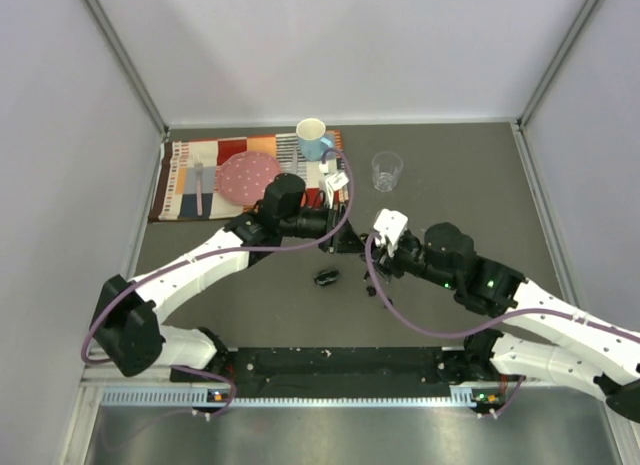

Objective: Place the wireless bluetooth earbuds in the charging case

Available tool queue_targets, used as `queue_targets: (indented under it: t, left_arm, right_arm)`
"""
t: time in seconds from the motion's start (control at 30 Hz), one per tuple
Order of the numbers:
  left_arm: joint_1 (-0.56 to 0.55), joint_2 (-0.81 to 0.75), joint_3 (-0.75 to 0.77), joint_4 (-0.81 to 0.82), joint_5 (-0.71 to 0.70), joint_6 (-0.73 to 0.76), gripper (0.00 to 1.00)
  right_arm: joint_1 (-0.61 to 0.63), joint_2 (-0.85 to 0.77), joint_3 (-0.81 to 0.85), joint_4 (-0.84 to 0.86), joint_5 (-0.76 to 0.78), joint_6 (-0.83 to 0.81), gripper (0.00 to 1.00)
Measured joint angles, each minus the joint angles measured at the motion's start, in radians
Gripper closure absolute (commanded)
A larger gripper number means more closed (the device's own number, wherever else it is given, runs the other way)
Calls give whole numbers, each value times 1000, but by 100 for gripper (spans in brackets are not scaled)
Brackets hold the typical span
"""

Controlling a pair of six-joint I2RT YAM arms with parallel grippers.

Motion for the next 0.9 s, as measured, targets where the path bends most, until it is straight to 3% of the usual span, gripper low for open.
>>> queue_targets:
  t: [0.13,0.33,0.5,0.67,0.9]
  left_arm:
    - [-3,0,0,-7,-14,34,100]
    - [-6,-31,0,-92,-196,167,100]
    - [-6,-124,-6,-130,-393,309,100]
    - [-6,-257,-88,-56,-505,444,100]
    - [-48,-380,-263,148,-621,649,100]
  right_arm:
    - [0,-7,0,8,29,71,1]
    - [0,-81,0,6,166,274,1]
    - [-94,-135,5,-43,173,513,10]
    - [-285,-92,44,-113,0,822,7]
    - [-302,17,131,-105,-214,1173,5]
